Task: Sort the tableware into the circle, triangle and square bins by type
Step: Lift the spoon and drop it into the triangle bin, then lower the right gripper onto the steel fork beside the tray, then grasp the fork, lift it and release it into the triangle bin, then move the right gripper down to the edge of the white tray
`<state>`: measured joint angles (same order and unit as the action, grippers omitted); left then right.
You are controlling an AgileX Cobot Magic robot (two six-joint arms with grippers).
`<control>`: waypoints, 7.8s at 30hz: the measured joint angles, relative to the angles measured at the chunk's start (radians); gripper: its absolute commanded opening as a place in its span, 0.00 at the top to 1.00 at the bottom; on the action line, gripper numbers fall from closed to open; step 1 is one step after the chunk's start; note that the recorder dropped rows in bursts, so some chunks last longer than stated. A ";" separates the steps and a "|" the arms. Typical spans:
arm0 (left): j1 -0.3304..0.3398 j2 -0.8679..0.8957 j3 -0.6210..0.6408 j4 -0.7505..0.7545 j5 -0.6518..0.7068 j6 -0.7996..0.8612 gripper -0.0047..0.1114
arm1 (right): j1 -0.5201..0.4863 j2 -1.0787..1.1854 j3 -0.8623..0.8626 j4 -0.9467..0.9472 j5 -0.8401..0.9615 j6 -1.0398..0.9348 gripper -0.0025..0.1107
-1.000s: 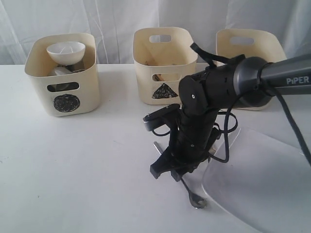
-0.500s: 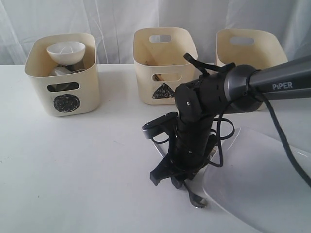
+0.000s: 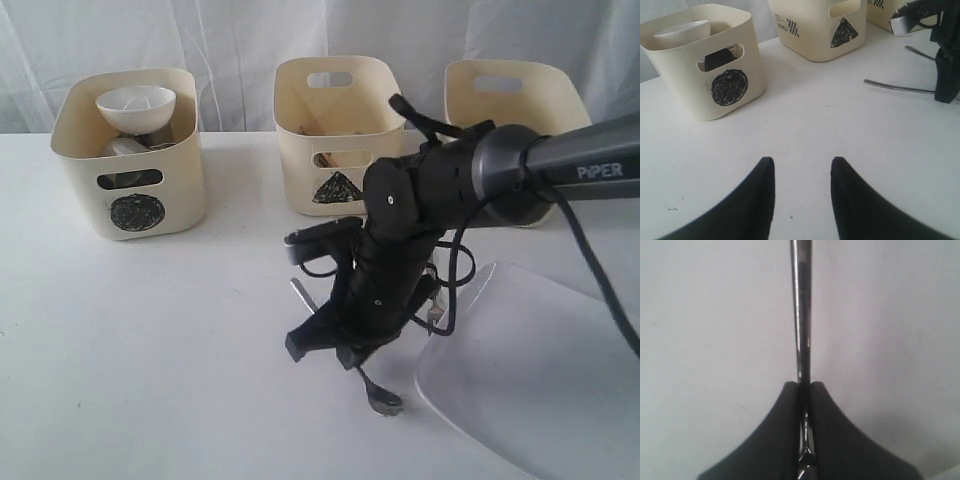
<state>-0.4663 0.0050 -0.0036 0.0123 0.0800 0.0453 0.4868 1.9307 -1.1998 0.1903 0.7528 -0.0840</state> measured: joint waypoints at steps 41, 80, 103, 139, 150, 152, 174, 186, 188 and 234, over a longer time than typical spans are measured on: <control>0.000 0.000 0.000 0.000 0.000 0.000 0.59 | -0.210 0.192 -0.496 0.002 -0.810 -0.060 0.81; 0.000 0.000 0.000 0.000 0.000 0.000 0.59 | -0.215 -0.067 -0.035 -0.190 -0.083 0.248 0.53; 0.000 0.000 0.000 0.000 0.000 0.000 0.59 | -0.215 0.059 -0.035 -0.346 -0.129 0.423 0.53; 0.000 0.000 0.000 0.000 0.000 0.000 0.59 | -0.165 -0.218 -0.035 -0.274 -0.334 0.423 0.98; 0.000 0.000 0.000 0.000 0.000 0.000 0.59 | -0.162 -0.239 -0.061 -0.276 -0.699 0.280 0.98; 0.000 0.000 0.000 0.000 0.000 0.000 0.59 | -0.167 -0.204 -0.096 -0.276 -0.716 0.274 0.98; 0.000 0.000 0.000 0.000 0.000 0.000 0.59 | -0.224 0.229 -0.571 -0.278 -0.753 0.255 0.84; 0.000 0.000 0.000 0.000 0.000 0.000 0.59 | -0.226 0.293 -0.676 -0.288 -0.592 0.245 0.67; 0.000 0.000 0.000 0.000 0.000 0.000 0.59 | -0.226 0.263 -0.671 -0.288 -0.515 0.245 0.67; 0.000 0.000 0.000 0.000 0.000 0.000 0.59 | 0.410 -0.206 0.261 -0.790 0.317 0.649 0.38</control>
<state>-0.4663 0.0050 -0.0036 0.0123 0.0800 0.0453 0.8967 1.7247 -0.9384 -0.5993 1.0700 0.5648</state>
